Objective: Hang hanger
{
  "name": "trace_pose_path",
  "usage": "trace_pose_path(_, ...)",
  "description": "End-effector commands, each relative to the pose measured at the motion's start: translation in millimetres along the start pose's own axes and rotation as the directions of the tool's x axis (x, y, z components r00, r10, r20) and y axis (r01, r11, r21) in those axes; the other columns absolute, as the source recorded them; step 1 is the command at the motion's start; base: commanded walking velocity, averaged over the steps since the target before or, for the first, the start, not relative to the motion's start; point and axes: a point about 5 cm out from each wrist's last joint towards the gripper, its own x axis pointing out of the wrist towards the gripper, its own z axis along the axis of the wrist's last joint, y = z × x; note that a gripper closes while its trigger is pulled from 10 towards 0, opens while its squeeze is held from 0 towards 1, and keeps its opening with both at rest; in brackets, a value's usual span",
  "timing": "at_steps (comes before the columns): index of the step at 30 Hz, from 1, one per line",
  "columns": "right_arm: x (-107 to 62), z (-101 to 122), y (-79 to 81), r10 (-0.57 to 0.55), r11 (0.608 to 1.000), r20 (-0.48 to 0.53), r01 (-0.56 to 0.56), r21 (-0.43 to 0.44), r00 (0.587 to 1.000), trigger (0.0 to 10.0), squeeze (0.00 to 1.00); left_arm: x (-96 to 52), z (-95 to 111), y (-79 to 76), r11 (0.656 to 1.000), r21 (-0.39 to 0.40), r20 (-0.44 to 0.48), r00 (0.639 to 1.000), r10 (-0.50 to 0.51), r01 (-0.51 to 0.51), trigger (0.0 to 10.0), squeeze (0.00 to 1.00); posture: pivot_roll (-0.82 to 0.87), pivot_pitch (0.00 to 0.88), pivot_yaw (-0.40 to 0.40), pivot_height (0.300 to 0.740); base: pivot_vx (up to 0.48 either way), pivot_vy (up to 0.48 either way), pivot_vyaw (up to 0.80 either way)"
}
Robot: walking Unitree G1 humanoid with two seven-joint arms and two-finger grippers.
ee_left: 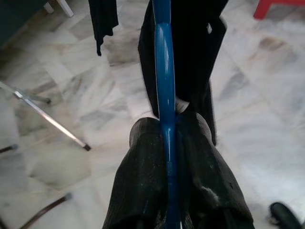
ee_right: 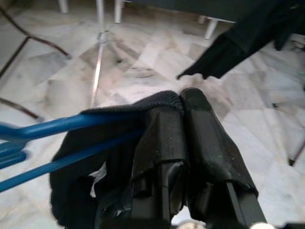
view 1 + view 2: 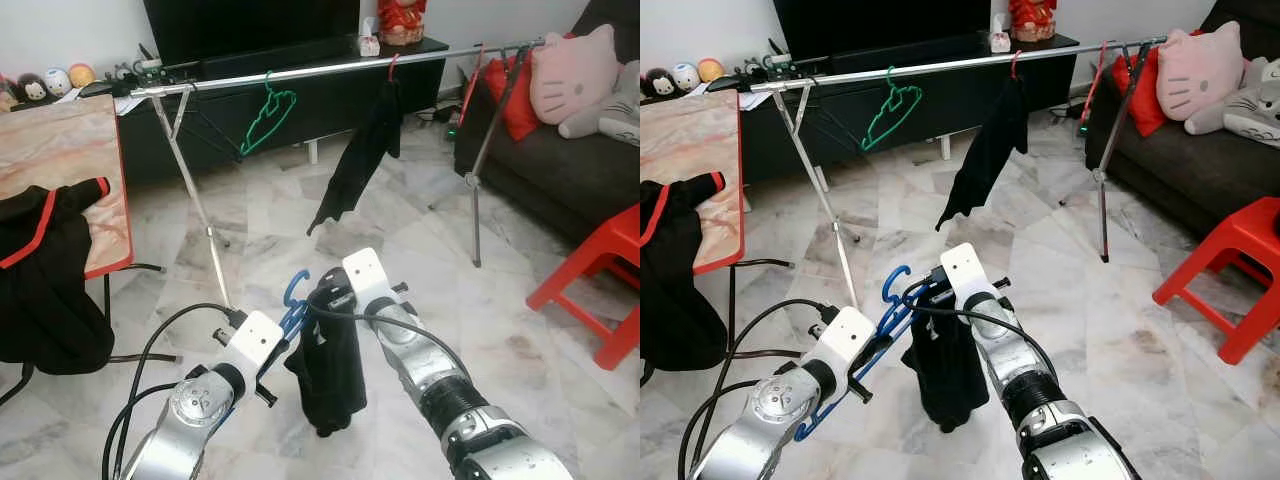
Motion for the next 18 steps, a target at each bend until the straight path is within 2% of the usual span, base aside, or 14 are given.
trace_pose_path(1,1.5,12,7.6,0.042,0.999,0.045,-0.041,-0.020,0.998,10.0,0.00,1.1,8,-2.0,0.999,-0.023,0.039,0.998,-0.038,0.039,10.0,0.00,-0.03,0.000,0.018,0.732,0.000,0.000,0.00)
trace_pose_path(5,2.2,18,14.0,0.090,0.996,0.072,-0.088,-0.032,0.993,10.0,0.00,-4.0,8,-19.6,0.981,-0.059,0.061,0.982,-0.181,0.184,10.0,0.00,-0.04,0.000,0.021,0.732,0.000,0.000,0.00)
trace_pose_path(12,4.4,31,15.2,0.146,0.988,0.116,-0.139,-0.065,0.982,10.0,0.00,-4.0,4,-29.2,0.965,-0.070,0.047,0.967,-0.250,0.253,10.0,0.00,-0.04,0.000,0.021,0.732,0.000,0.000,0.00)
trace_pose_path(14,4.1,38,16.2,0.203,0.976,0.149,-0.188,-0.106,0.968,10.0,0.00,-4.2,2,-31.8,0.957,-0.067,0.036,0.960,-0.279,0.281,10.0,0.00,-0.04,0.000,0.018,0.732,0.000,0.000,0.00)
trace_pose_path(18,4.0,42,13.2,0.226,0.969,0.164,-0.204,-0.136,0.960,10.0,0.00,-4.7,1,-32.5,0.954,-0.064,0.029,0.956,-0.291,0.292,10.0,0.00,-0.04,0.000,0.017,0.732,0.000,0.000,0.00)
